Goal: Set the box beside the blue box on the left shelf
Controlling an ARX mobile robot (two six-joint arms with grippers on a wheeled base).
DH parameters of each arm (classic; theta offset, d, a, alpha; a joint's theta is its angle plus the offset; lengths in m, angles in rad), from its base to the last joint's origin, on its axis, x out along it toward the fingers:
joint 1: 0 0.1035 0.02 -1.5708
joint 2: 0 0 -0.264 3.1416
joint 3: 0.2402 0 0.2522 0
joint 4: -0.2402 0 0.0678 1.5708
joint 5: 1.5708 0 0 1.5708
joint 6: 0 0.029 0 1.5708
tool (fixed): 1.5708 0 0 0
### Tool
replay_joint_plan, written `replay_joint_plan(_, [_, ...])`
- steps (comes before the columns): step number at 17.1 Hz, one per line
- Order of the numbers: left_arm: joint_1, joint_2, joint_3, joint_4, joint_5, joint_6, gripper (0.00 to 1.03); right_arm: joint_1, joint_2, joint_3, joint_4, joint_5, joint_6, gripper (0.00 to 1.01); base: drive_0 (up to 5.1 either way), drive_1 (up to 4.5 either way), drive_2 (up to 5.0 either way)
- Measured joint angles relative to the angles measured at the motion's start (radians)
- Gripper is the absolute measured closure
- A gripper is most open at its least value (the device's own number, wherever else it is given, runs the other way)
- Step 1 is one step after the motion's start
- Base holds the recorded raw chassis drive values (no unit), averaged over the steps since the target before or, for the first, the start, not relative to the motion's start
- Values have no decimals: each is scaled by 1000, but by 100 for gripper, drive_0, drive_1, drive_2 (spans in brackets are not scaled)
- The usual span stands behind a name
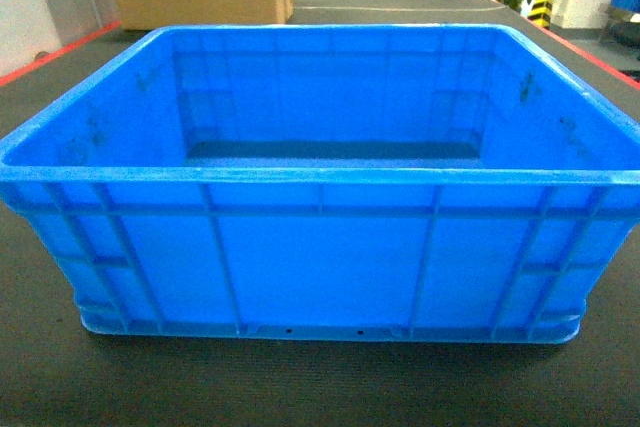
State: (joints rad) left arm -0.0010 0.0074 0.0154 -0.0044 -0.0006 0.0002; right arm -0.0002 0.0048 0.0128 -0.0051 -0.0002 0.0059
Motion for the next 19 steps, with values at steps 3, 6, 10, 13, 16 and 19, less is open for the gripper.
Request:
replay_joint_plan(3, [0,0,0,0,0,0,5,0,0,0,0,0,0,3,0,0,0])
replay_joint_plan(6, [0,0,0,0,0,0,5,0,0,0,0,0,0,3,0,0,0])
replay_joint_plan(10, [93,87,22,-37,204,16,5,35,150,54,-134,155,29,3,0,0,0])
replay_joint_plan(13, [132,408,104,260,278,35,5,-3,383,160,86,92,27,3,0,0,0])
replay_joint_plan(16, [19,842,298,533,161,36,5,-14,774,391,277,-29,34,3,0,0,0])
replay_joint_plan(19, [-71,1234,523,597,43,36,5,-3,1152,631,275,-83,82,3,0,0,0])
